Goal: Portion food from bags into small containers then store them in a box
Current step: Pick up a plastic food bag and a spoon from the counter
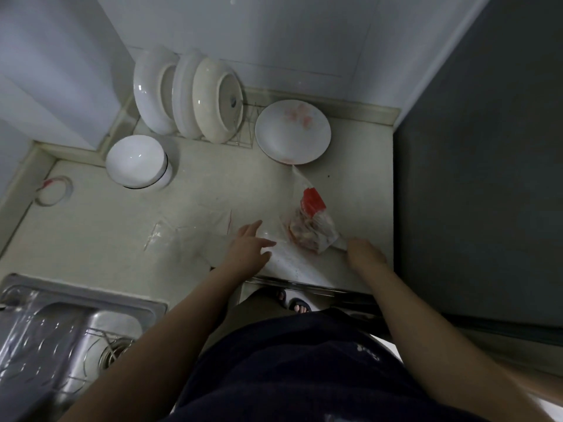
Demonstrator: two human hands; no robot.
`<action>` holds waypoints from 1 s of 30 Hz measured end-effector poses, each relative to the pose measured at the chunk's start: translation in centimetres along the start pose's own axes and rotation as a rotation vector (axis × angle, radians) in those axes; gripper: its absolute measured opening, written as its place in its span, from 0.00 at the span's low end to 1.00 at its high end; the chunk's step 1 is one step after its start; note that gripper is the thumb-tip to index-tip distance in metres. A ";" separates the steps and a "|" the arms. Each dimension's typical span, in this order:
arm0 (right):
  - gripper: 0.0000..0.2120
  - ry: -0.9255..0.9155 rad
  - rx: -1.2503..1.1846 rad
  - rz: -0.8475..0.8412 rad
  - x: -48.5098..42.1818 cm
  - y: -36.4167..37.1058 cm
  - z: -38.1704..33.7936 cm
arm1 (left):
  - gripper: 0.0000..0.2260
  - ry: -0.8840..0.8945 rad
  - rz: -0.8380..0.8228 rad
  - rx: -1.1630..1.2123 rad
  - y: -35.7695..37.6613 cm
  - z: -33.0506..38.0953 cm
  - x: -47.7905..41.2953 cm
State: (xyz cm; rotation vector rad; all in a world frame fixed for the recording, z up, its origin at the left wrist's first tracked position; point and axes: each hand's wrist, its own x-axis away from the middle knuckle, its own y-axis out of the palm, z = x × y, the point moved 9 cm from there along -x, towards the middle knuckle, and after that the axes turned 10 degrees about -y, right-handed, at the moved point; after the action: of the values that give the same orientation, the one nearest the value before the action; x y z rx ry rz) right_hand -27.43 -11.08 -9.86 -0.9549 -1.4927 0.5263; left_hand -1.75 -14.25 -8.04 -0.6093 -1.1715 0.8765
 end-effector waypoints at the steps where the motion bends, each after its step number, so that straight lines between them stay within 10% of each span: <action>1: 0.17 0.006 -0.110 -0.011 0.2 0.4 0.1 | 0.17 -0.013 -0.006 -0.026 0.3 -0.1 -0.3; 9: 0.11 0.188 -1.102 0.281 4.1 -2.3 0.2 | 0.18 -0.063 0.089 0.166 -1.4 -0.7 0.2; 15: 0.08 -0.324 -1.443 0.353 10.5 -14.0 -8.6 | 0.17 0.082 0.342 0.395 -6.7 -0.7 5.0; 30: 0.08 -0.205 -1.387 0.113 9.7 -9.1 -17.5 | 0.18 0.401 0.714 0.215 -11.6 0.7 15.3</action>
State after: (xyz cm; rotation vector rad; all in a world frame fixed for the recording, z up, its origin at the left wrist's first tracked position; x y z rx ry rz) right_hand -12.30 -11.84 6.01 -2.0724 -1.9588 -0.4886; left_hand 2.78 -7.63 9.44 -0.9955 -0.4742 1.3806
